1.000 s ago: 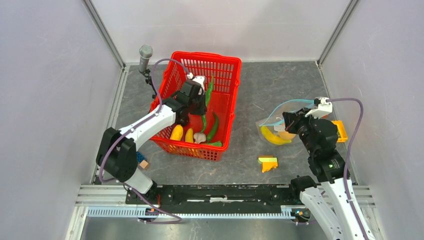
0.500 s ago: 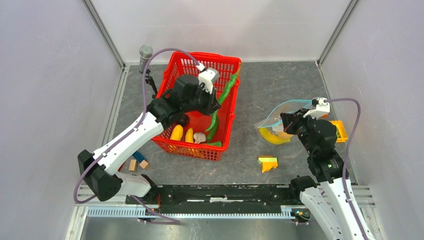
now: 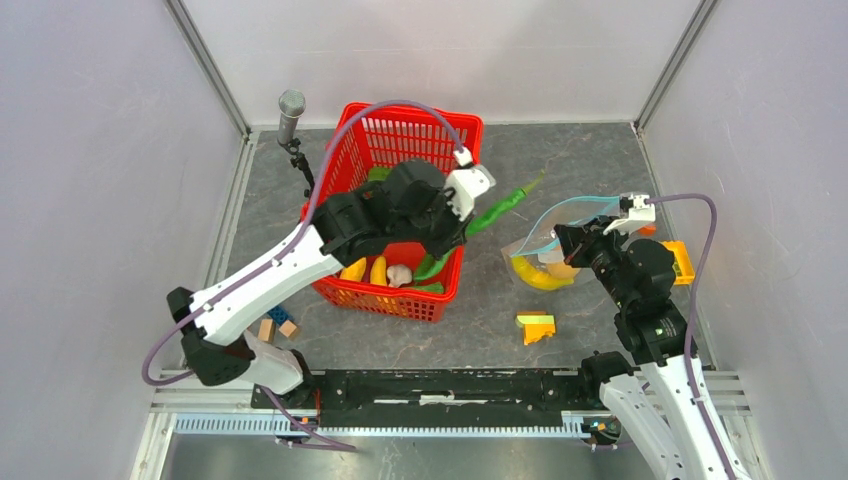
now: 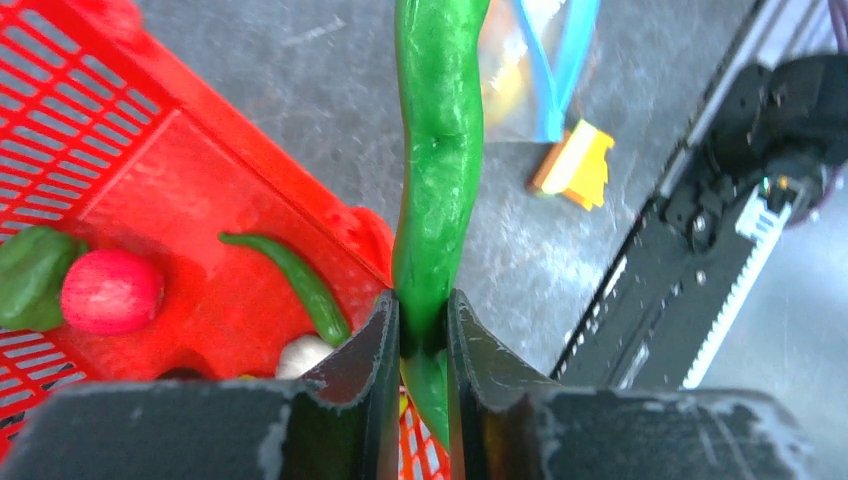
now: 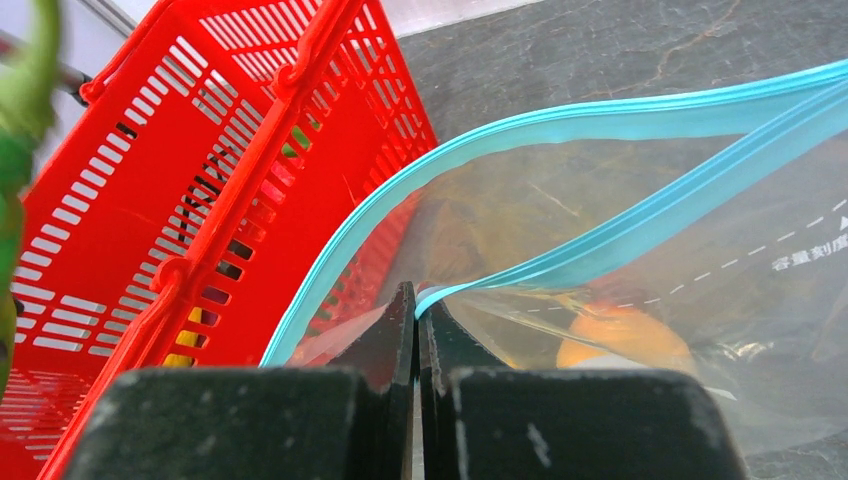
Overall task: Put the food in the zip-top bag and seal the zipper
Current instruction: Place the fake vegetable in the zipper food storage bag.
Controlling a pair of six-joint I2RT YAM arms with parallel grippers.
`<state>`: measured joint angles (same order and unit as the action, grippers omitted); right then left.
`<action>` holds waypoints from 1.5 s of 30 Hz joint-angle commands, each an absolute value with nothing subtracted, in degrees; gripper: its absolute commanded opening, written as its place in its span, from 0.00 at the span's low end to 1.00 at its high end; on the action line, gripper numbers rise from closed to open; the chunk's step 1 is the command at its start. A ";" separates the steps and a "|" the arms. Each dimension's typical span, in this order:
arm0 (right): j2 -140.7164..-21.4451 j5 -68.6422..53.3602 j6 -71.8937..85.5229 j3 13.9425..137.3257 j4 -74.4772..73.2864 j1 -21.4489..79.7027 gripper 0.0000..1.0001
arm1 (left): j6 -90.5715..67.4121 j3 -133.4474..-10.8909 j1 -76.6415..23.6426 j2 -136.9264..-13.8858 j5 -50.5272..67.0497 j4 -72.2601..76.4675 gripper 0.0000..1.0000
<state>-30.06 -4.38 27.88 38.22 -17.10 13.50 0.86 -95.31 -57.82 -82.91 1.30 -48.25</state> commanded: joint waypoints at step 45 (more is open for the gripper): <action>-32.28 -18.34 12.37 43.26 -20.36 13.75 0.00 | -1.71 -140.85 -65.83 -117.67 -9.36 -83.68 0.02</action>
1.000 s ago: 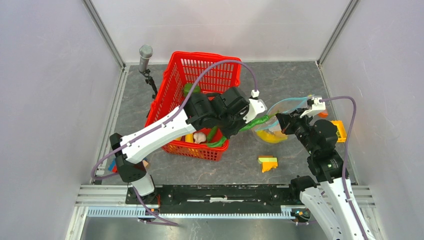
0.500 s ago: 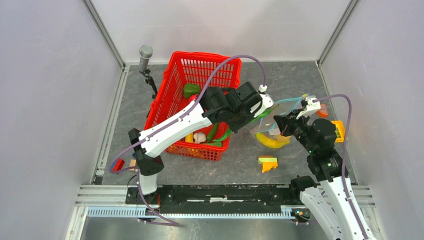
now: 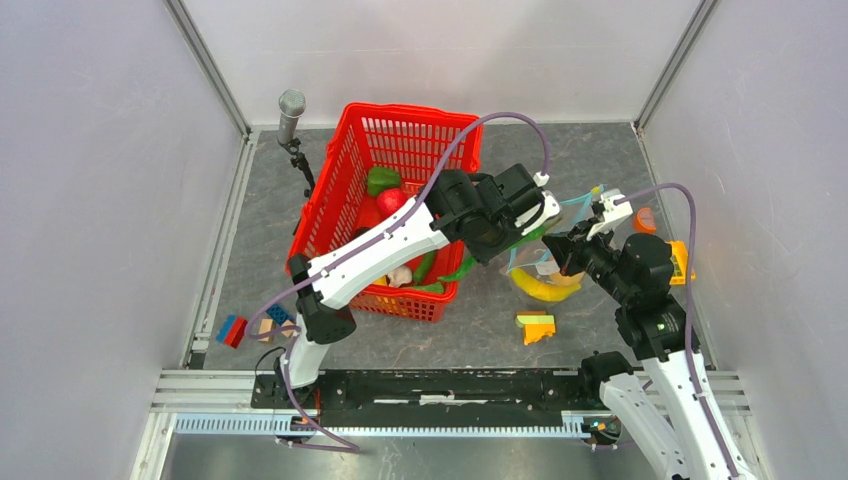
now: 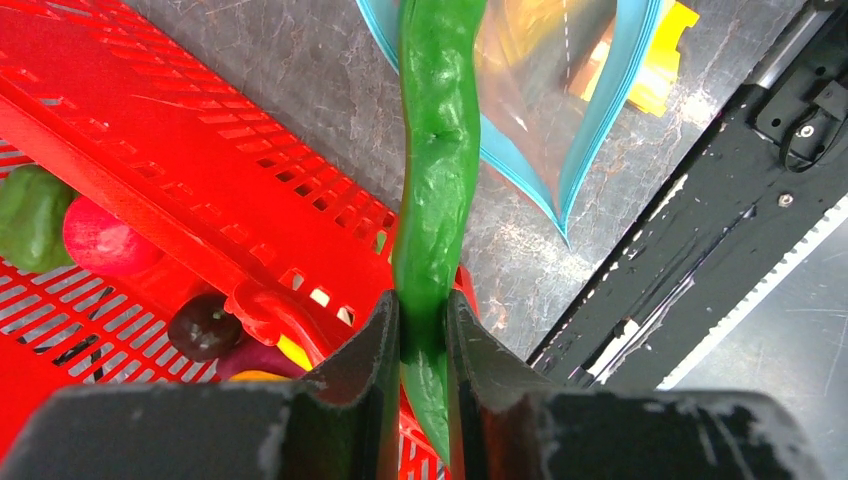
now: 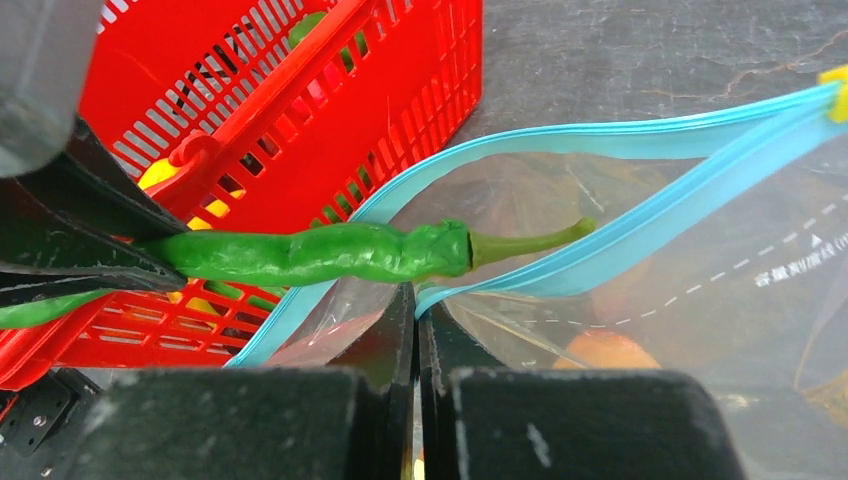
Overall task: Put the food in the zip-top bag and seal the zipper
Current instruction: Place the fake vegetable in the zipper food storage bag.
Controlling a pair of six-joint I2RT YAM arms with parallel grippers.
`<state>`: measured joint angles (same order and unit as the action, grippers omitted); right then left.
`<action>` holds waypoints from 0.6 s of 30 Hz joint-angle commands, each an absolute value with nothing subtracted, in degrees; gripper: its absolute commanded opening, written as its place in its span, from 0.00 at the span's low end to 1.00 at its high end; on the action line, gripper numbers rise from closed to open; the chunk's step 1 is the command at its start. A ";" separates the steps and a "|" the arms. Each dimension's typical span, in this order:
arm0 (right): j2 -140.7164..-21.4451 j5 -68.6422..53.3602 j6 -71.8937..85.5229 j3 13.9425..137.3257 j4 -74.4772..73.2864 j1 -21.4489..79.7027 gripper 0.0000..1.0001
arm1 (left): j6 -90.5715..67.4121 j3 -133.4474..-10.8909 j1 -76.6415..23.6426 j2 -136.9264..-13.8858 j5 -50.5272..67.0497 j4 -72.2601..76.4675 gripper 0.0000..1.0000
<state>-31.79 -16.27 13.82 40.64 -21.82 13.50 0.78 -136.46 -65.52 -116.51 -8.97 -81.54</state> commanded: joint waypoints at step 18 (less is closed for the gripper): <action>-33.93 -18.61 15.01 39.85 -16.68 17.67 0.00 | -4.68 -144.70 -66.09 -121.09 -3.40 -76.69 0.22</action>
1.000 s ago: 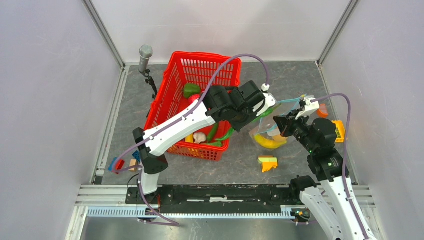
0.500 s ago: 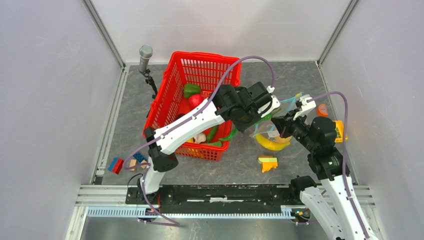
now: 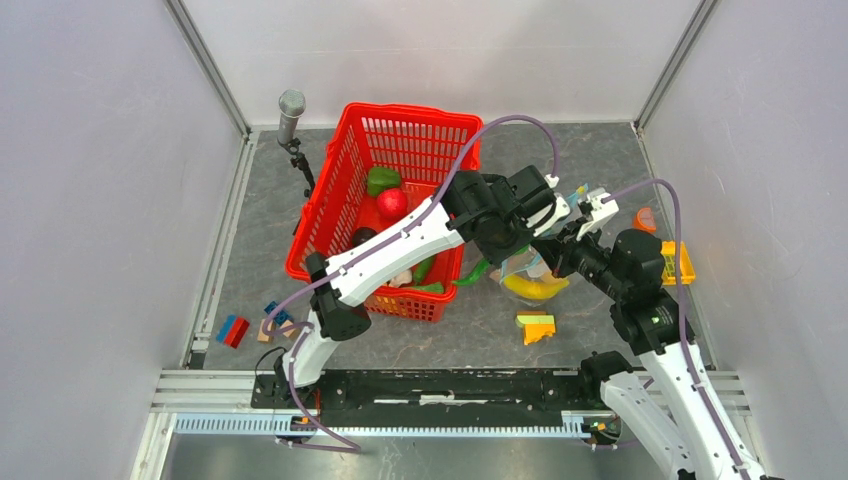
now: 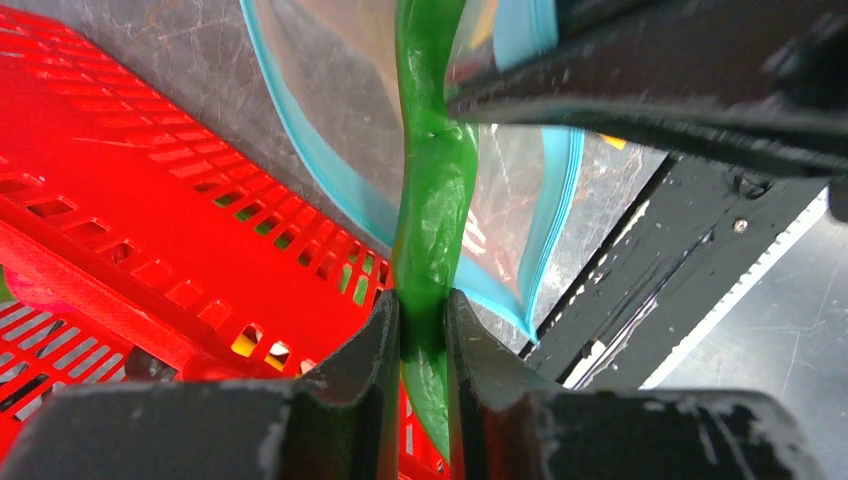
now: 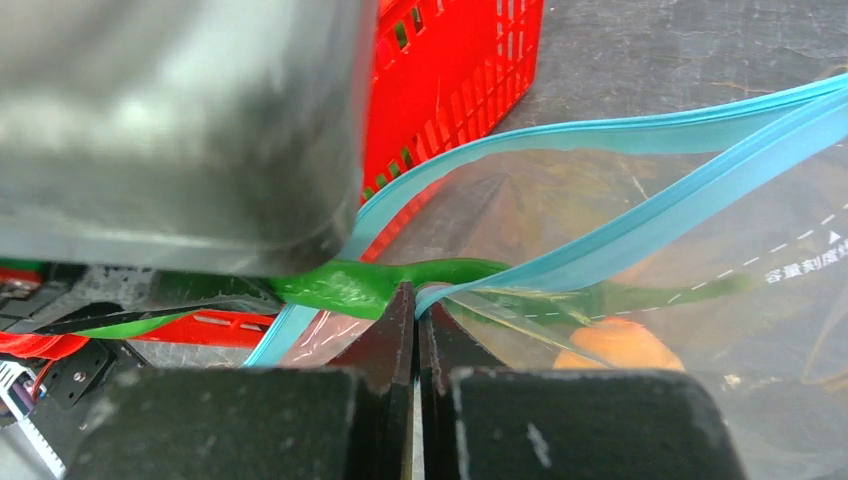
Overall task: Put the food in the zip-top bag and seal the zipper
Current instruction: Place the fake vegetable in the zipper food storage bag.
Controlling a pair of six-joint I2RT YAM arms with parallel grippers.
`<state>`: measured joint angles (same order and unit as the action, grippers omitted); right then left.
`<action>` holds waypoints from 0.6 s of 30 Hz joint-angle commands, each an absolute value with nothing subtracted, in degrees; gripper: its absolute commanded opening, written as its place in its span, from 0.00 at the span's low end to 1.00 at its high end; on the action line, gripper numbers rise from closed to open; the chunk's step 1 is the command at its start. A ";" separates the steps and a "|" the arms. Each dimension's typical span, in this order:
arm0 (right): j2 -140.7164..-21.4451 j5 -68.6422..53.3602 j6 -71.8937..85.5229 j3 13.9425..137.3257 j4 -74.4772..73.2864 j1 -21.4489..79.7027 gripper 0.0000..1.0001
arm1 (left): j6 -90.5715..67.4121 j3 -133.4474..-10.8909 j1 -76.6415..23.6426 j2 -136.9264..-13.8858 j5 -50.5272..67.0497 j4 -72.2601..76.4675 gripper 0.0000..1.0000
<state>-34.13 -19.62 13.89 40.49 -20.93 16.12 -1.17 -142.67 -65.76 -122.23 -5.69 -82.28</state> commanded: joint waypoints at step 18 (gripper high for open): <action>-33.93 -12.34 21.07 34.66 -11.68 18.18 0.00 | -4.22 -122.77 -66.05 -105.04 -5.64 -65.41 0.80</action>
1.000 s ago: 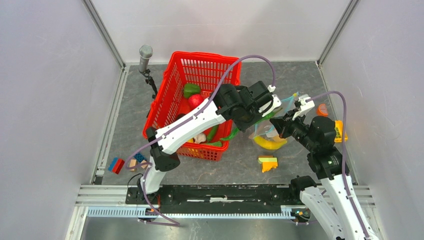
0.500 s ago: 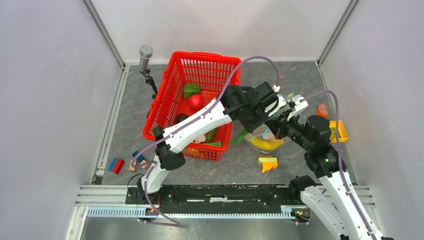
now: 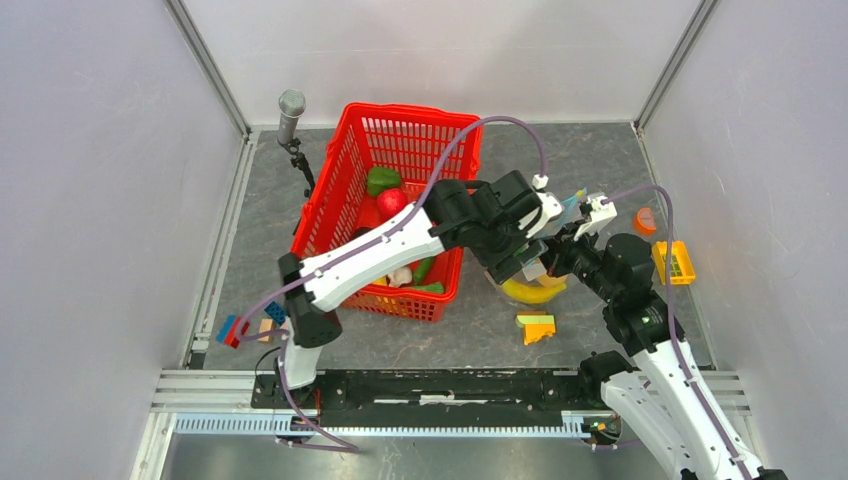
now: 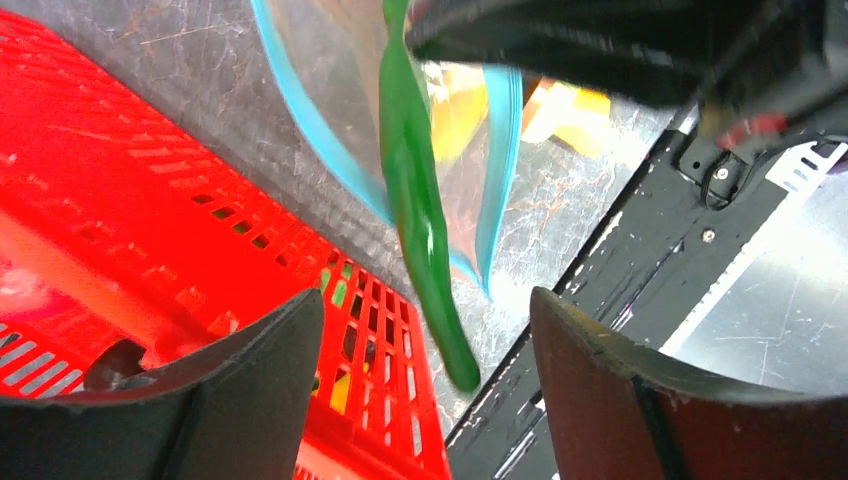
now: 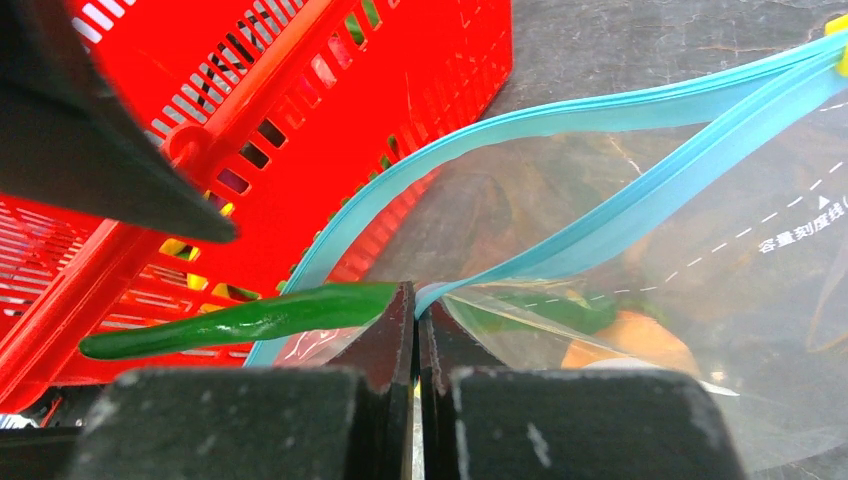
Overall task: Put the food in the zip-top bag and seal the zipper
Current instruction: Place the fake vegetable in the zipper food storage bag, then adjust the fake vegetable in the zipper food storage bag.
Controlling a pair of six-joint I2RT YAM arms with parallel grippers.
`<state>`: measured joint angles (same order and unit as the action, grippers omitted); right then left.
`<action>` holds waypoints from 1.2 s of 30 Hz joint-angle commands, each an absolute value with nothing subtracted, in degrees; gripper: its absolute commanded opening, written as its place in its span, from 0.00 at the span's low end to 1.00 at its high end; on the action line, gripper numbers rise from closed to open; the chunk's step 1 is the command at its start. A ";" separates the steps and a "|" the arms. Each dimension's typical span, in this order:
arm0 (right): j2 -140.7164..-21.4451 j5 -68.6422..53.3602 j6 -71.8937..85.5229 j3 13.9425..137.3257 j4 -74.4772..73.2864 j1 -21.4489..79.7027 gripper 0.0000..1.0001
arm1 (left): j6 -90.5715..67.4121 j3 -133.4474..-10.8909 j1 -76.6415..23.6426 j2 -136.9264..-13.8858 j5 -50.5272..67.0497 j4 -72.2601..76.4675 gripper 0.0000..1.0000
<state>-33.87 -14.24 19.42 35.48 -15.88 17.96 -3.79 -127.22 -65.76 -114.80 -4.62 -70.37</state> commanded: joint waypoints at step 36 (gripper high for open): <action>-31.85 -19.54 21.08 36.38 -10.15 18.27 0.00 | -3.83 -112.99 -65.83 -101.82 -0.98 -48.92 0.02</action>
<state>-32.67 -16.21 21.56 34.63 -14.02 17.96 -3.60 -111.20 -65.73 -102.24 -4.54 -54.39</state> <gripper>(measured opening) 0.010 0.061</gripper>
